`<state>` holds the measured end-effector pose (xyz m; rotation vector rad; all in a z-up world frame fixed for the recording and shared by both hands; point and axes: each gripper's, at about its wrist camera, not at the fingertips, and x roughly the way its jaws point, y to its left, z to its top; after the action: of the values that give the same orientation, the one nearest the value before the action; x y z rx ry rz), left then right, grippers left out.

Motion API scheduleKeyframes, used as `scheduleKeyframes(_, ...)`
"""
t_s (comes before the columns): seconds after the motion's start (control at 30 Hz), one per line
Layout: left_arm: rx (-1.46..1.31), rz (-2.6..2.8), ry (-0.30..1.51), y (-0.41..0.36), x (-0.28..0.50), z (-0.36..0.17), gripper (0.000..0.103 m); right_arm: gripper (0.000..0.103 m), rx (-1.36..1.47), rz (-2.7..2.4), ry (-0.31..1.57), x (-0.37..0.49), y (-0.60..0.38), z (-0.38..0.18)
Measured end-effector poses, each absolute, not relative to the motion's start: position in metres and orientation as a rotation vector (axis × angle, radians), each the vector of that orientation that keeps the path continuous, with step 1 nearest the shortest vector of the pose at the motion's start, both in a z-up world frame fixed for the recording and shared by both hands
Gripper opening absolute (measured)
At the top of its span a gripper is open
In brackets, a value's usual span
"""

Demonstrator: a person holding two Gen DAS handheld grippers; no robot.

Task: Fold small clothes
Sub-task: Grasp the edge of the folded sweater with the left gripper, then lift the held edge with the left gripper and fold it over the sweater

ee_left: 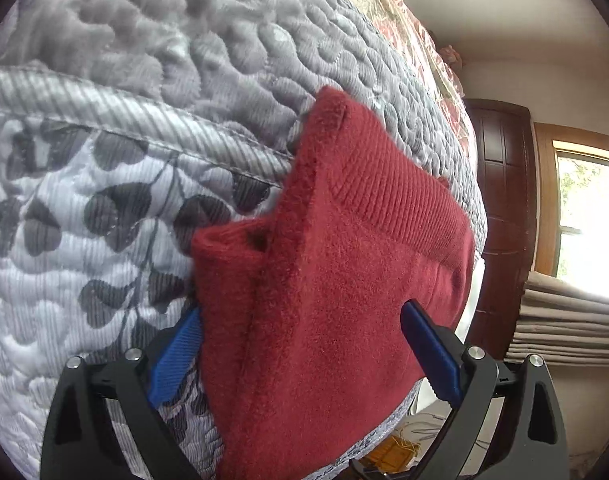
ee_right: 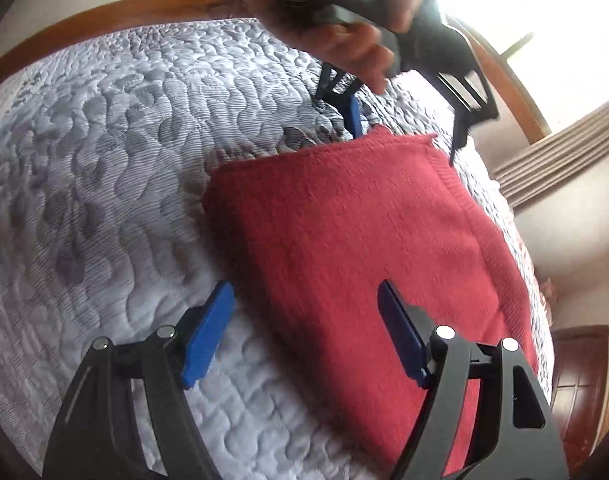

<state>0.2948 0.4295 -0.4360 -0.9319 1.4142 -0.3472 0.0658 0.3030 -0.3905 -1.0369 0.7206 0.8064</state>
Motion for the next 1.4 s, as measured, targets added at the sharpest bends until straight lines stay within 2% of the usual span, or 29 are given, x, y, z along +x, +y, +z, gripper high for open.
scheduleKeyframes(0.27, -0.915, -0.41, 1.437, 0.429, 0.31, -0.446, 0.095, 0.074, -1.144, 0.777, 0.581, 0.064, 0.336, -0.426)
scheduleKeyframes(0.3, -0.894, -0.418, 1.438, 0.426, 0.314, -0.447, 0.09, 0.074, -1.133, 0.773, 0.584, 0.068, 0.339, -0.427)
scheduleKeyframes(0.4, -0.829, -0.444, 1.466, 0.421, 0.317, -0.446, 0.054, 0.074, -1.078, 0.738, 0.622, 0.081, 0.343, -0.424)
scheduleKeyframes(0.57, -0.821, -0.412, 1.481, 0.421, 0.316, -0.446, 0.052, 0.074, -1.056, 0.711, 0.643, 0.085, 0.351, -0.426)
scheduleKeyframes(0.67, -0.842, -0.402, 1.499, 0.426, 0.316, -0.451, 0.057, 0.074, -1.044, 0.699, 0.639, 0.089, 0.36, -0.43)
scheduleKeyframes(0.7, -0.828, -0.406, 1.501, 0.427, 0.317, -0.45, 0.057, 0.072, -1.032, 0.695, 0.646, 0.092, 0.362, -0.429)
scheduleKeyframes(0.73, -0.819, -0.416, 1.505, 0.427, 0.317, -0.45, 0.051, 0.068, -1.009, 0.703, 0.668, 0.096, 0.363, -0.427)
scheduleKeyframes(0.77, -0.83, -0.429, 1.514, 0.427, 0.316, -0.451, 0.044, 0.054, -0.98, 0.717, 0.695, 0.098, 0.365, -0.426)
scheduleKeyframes(0.8, -0.831, -0.438, 1.524, 0.424, 0.317, -0.452, 0.028, 0.048, -0.952, 0.72, 0.72, 0.102, 0.364, -0.424)
scheduleKeyframes(1.0, -0.83, -0.428, 1.534, 0.422, 0.315, -0.447, 0.023, 0.033, -0.796, 0.72, 0.826, 0.122, 0.361, -0.41)
scheduleKeyframes(1.4, -0.766, -0.423, 1.541, 0.401, 0.327, -0.4, 0.023, 0.028, -0.655, 0.713, 0.854, 0.134, 0.345, -0.359)
